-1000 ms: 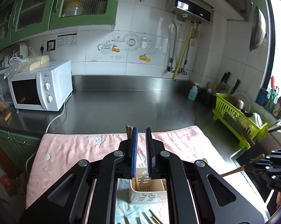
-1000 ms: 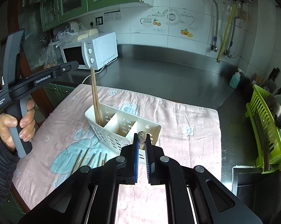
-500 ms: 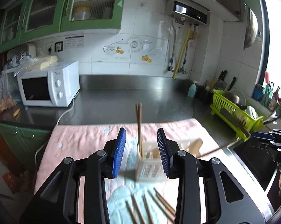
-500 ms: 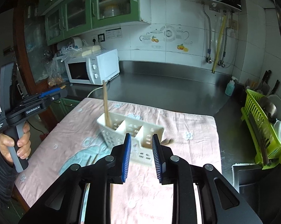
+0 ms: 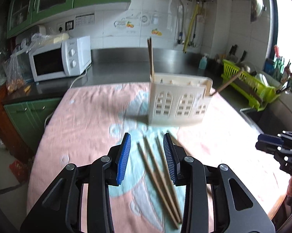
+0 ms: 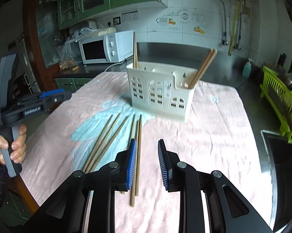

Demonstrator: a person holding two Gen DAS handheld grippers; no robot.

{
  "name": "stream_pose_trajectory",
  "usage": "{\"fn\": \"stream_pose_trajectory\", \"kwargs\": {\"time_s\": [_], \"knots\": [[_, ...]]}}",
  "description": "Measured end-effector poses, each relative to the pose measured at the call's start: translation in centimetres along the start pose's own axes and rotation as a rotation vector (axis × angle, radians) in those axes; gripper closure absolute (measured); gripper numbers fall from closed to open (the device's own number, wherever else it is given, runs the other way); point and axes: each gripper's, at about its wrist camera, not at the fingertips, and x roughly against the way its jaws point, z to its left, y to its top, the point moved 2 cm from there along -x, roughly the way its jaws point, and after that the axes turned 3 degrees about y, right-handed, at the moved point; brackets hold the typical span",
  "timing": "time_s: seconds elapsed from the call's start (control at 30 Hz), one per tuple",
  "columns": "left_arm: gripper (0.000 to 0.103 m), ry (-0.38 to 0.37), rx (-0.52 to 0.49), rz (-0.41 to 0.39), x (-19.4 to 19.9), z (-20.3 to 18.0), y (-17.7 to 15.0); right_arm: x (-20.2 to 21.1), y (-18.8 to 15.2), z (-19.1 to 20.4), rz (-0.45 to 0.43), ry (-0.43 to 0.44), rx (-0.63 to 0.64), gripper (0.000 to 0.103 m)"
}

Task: Organize utensils
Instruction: 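Lower the left tool around a chopstick while the right tool closes on another chopstick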

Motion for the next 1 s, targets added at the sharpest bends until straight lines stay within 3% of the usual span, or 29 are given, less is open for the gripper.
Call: {"fn": "stream_pose_trajectory", "kwargs": {"time_s": [0.33, 0.73, 0.93, 1.0], "knots": [[0.068, 0.019, 0.091, 0.214, -3.1, -0.9, -9.6, -1.1, -3.6, 0.2, 0.009, 0.019, -0.073, 0.076], [0.073, 0.027, 0.195, 0.275, -4.8, -1.8, -12.5, -2.2, -6.0, -0.5, 0.035, 0.004, -0.112, 0.076], [0.073, 0.051, 0.176, 0.255, -4.8, -2.5, -12.0, -2.6, -6.4, -0.6, 0.042, 0.014, -0.122, 0.076], [0.078, 0.056, 0.176, 0.266, -5.2, -2.5, -12.2, -2.7, -6.4, -0.4, 0.043, 0.017, -0.119, 0.076]]}}
